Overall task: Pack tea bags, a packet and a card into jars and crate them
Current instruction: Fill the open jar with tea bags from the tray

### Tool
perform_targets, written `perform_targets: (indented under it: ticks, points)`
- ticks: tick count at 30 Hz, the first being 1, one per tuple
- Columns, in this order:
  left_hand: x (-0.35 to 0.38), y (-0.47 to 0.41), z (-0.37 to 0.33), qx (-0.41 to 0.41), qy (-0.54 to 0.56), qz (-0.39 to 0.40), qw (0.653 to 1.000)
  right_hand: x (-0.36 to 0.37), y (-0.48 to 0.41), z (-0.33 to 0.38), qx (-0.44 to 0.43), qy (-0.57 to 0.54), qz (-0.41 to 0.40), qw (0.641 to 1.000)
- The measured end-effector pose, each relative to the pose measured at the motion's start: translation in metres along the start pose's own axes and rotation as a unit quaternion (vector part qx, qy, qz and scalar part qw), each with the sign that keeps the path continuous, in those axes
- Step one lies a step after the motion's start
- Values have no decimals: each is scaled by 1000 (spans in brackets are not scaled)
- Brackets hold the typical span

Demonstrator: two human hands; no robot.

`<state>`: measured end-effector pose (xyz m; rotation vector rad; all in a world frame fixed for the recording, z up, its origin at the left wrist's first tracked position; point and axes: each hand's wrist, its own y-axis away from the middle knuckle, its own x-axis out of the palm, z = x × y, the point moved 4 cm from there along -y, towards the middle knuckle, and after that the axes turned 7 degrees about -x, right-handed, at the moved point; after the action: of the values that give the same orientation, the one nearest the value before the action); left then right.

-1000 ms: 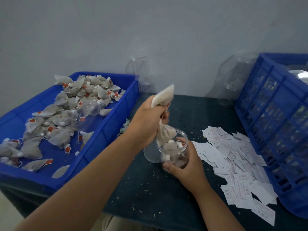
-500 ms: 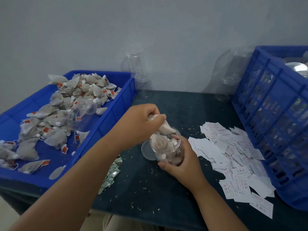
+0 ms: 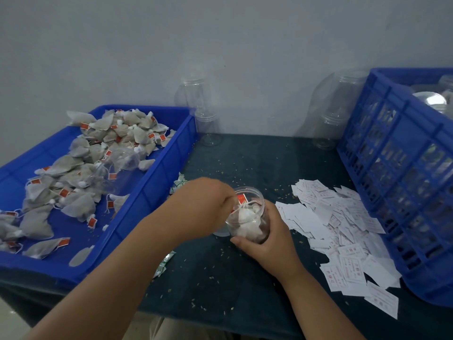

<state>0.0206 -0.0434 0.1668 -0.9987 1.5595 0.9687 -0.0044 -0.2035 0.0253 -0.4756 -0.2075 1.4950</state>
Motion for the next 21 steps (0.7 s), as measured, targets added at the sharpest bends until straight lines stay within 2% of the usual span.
perform_targets:
  ticks: [3, 7, 11, 13, 15, 17, 18, 19, 21]
  points:
    - [2, 2, -9, 20, -105, 27, 994, 2, 0, 5, -9, 22, 6, 1000]
    - [10, 8, -28, 44, 30, 151, 987, 5, 3, 4, -16, 38, 28, 999]
    - [3, 8, -26, 16, 148, 229, 962, 0, 1, 1, -4, 34, 4, 999]
    - [-4, 3, -19, 45, 156, 174, 971, 2, 0, 3, 2, 16, 2, 1000]
    - [-13, -4, -2, 48, 239, 39, 969, 3, 0, 6, 4, 14, 5, 1000]
    - [-18, -12, 31, -19, 317, -115, 941, 4, 1, 5, 8, 23, 7, 1000]
    - [-14, -17, 51, -65, 289, -154, 943, 4, 2, 3, 12, 22, 6, 1000]
    - [-4, -24, 70, -110, 217, -145, 959, 3, 3, 0, 18, 20, 3, 1000]
    - [30, -34, 101, -175, 52, -36, 983, 1, 3, -3, 25, 12, -5, 1000]
